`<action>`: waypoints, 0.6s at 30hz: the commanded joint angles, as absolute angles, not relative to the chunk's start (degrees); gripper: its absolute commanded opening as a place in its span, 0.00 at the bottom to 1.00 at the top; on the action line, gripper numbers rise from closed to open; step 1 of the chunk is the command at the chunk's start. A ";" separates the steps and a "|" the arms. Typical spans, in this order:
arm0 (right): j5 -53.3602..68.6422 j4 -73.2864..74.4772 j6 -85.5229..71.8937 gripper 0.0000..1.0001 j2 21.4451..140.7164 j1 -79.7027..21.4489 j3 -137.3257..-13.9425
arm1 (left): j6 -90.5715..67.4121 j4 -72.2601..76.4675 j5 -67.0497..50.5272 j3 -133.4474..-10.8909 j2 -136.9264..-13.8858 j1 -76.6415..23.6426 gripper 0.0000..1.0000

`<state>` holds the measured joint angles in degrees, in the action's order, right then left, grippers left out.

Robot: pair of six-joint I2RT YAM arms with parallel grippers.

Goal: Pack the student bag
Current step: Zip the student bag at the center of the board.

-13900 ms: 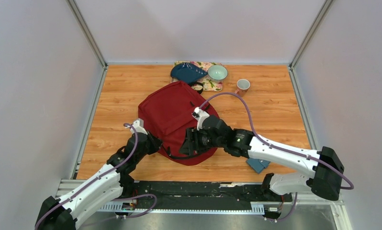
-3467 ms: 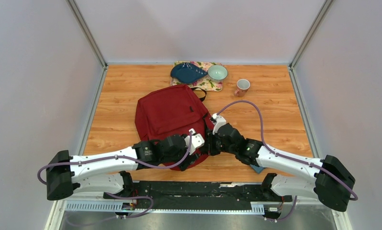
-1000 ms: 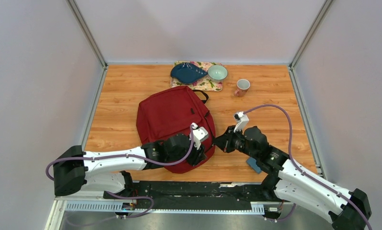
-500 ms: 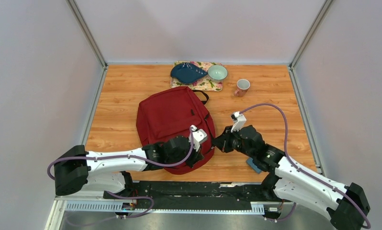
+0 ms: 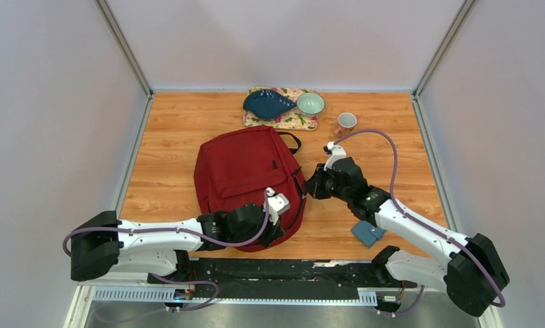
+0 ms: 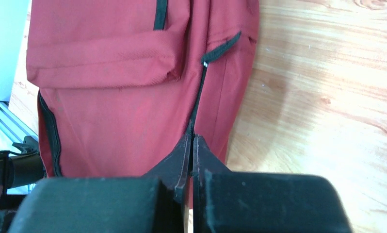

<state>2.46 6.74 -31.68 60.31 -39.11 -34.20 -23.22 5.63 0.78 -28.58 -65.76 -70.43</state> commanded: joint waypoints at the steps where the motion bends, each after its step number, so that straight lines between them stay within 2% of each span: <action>1: 3.77 -2.98 -28.39 0.00 63.01 -35.25 -39.37 | -26.71 0.79 -1.94 -24.79 -63.73 -73.82 0.00; 18: 7.12 -7.91 -28.12 0.00 78.91 -31.99 -51.06 | -29.97 0.26 -0.18 -20.83 -61.88 -76.46 0.00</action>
